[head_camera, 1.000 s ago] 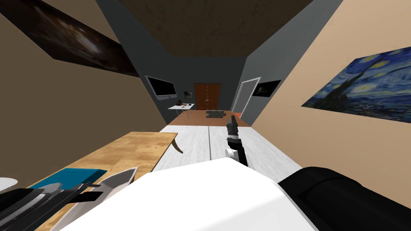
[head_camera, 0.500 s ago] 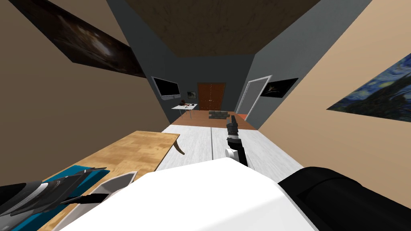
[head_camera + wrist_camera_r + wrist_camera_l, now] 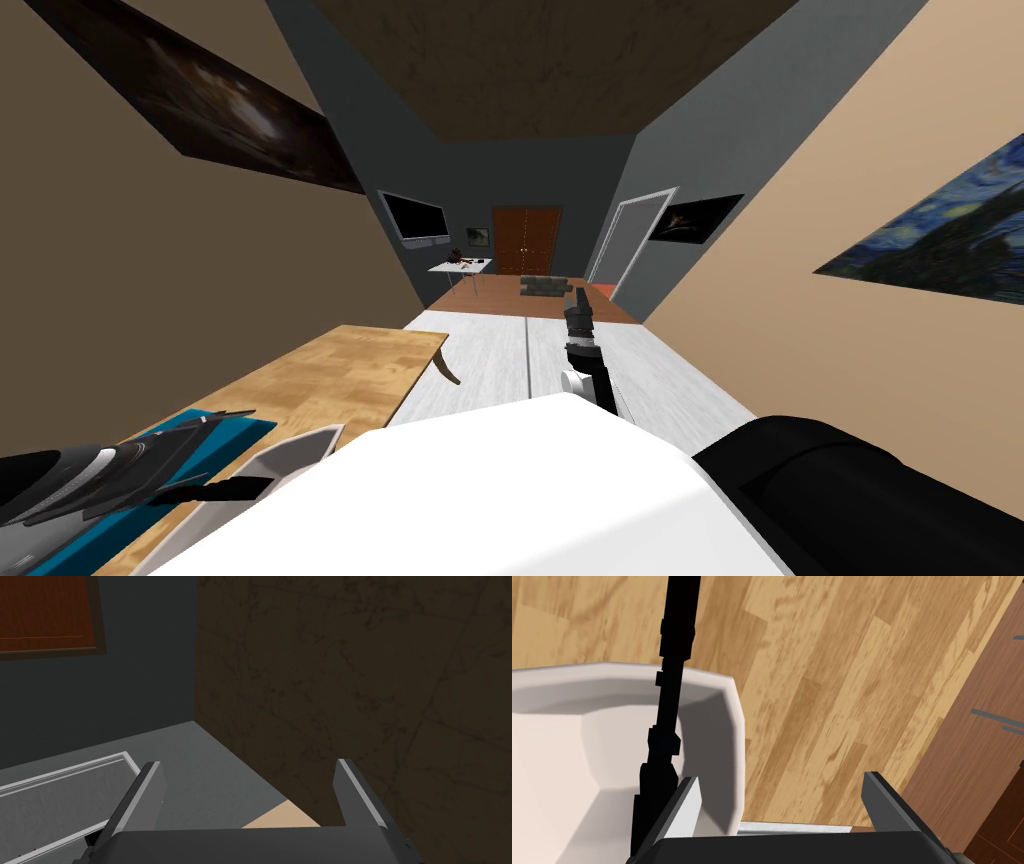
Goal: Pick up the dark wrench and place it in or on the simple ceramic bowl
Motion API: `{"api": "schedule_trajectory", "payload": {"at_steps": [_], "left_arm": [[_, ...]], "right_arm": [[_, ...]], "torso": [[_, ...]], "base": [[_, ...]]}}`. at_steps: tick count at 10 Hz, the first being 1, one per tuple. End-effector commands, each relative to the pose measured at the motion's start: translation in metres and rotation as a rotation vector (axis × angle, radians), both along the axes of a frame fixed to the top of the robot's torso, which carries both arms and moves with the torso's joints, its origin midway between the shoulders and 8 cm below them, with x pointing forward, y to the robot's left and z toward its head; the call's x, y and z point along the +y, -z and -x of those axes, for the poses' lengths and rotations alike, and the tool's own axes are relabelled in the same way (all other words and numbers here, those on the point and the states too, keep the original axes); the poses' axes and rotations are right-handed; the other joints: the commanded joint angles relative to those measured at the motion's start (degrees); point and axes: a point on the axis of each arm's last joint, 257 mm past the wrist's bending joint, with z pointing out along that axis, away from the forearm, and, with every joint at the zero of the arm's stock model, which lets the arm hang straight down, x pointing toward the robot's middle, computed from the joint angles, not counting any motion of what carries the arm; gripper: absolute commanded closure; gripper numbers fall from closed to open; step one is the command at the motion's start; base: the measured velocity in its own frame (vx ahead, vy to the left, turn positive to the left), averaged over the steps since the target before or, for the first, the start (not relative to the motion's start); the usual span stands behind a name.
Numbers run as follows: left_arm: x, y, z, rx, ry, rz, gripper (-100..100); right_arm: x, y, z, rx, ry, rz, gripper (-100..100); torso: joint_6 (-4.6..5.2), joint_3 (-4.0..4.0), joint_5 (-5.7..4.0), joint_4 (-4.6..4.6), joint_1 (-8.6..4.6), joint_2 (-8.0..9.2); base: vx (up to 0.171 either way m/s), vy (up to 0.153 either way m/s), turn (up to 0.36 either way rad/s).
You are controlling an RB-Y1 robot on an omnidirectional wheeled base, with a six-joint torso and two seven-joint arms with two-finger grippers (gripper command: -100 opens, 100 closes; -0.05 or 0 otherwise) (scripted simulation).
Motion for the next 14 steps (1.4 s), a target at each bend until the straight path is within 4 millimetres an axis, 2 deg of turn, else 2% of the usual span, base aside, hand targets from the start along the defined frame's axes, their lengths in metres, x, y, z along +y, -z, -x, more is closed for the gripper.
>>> {"api": "schedule_trajectory", "payload": {"at_steps": [1, 3, 5, 7, 8, 10, 11, 14], "left_arm": [[0.005, -0.020, -0.003, -0.004, 0.009, -0.003, -100], [0.005, -0.020, -0.003, -0.004, 0.009, -0.003, -100], [0.010, -0.046, -0.006, -0.008, 0.020, -0.008, -100], [0.010, -0.046, -0.006, -0.008, 0.020, -0.008, -100], [0.012, -0.059, -0.007, -0.010, 0.025, -0.010, -100], [0.012, -0.058, -0.007, -0.012, 0.022, -0.011, -100], [0.012, -0.058, -0.007, -0.010, 0.023, -0.010, 0], [0.012, -0.058, -0.007, -0.011, 0.023, -0.010, 0]], "right_arm": [[0.000, 0.000, 0.000, 0.000, 0.000, 0.000, 0], [0.000, 0.000, 0.000, 0.000, 0.000, 0.000, 0], [0.000, 0.000, 0.000, 0.000, 0.000, 0.000, 0], [0.000, 0.000, 0.000, 0.000, 0.000, 0.000, 0], [0.000, 0.000, 0.000, 0.000, 0.000, 0.000, 0], [0.000, 0.000, 0.000, 0.000, 0.000, 0.000, 0], [0.000, 0.000, 0.000, 0.000, 0.000, 0.000, 0], [0.000, 0.000, 0.000, 0.000, 0.000, 0.000, 0]], "torso": [[0.00, 0.00, 0.00, 0.00, 0.00, 0.00], [0.01, -0.02, -0.04, -0.01, -0.15, -0.03], [0.00, -0.01, -0.04, 0.00, -0.11, -0.02], [-0.01, -0.02, -0.04, -0.01, -0.15, -0.03], [0.01, -0.01, -0.02, -0.01, -0.09, -0.01], [0.01, -0.01, -0.02, -0.01, -0.09, -0.02], [0.01, -0.01, -0.01, -0.01, -0.05, -0.01], [0.00, 0.00, 0.01, 0.00, 0.00, 0.00]], "base": [[0.010, -0.025, 0.055], [0.007, -0.030, 0.016], [0.010, -0.033, 0.035], [0.006, -0.024, 0.017], [0.006, -0.020, 0.028], [0.004, -0.014, 0.012], [0.000, 0.000, 0.000], [0.000, 0.000, 0.000]]}}
